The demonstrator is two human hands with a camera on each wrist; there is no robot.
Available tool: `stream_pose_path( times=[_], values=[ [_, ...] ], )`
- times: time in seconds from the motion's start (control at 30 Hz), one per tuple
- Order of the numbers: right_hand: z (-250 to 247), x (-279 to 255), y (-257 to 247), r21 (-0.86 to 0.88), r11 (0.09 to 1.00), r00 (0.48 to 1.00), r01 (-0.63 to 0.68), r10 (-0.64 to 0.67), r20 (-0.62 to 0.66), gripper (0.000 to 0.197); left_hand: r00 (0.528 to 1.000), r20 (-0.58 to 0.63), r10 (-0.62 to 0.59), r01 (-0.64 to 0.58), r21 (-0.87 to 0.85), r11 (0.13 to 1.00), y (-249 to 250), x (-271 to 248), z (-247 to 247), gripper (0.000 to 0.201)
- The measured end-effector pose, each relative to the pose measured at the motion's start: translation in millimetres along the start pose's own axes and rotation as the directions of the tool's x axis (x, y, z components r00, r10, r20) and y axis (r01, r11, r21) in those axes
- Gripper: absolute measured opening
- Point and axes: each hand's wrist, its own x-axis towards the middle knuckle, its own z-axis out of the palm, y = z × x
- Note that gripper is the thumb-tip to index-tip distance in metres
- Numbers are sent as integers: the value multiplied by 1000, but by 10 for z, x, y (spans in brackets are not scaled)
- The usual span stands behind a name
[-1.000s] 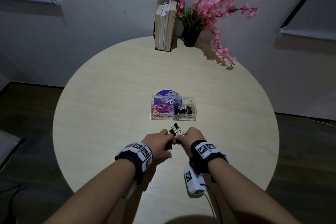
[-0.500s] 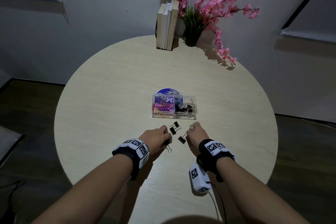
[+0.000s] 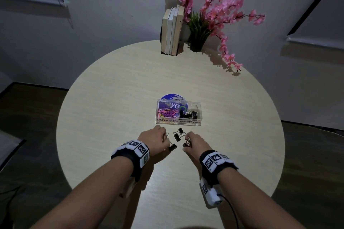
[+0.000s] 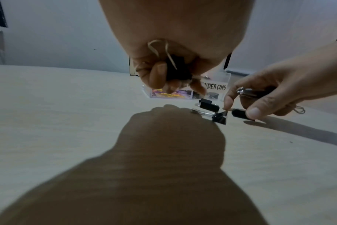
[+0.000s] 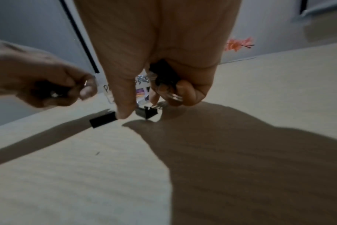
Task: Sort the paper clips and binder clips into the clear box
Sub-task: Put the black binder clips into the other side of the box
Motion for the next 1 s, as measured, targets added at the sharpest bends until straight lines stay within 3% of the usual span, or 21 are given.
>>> stream_pose_path(
  times=[0.07,0.23,0.43,0.63,0.73,1.0],
  values=[
    [-1,14,-23,-27,1000,1000,1,-1,1,35,999,20,-27,27,25,999,-23,16,23,38],
    [-11,3,-57,-212,977,1000,4,3,30,30,999,-16,-41,41,2,999,-33,48,59,26],
    [-80,4,8,-295,955,999,-28,13,-53,31,999,47,4,-1,-57,998,12,84,33,28],
    [-109,30,-21,-288,958,996,-2,-25,-89,29,991,117,62,-69,54,996,94,77,108,51],
    [-133,42,-105,-246,966,987,79,-111,-115,29,994,74,75,-86,156,984,123,86,173,40],
    [-67,108,-209,-366,890,960,271,-277,38,33,996,-21,85,-79,199,977,-52,85,98,33]
  ],
)
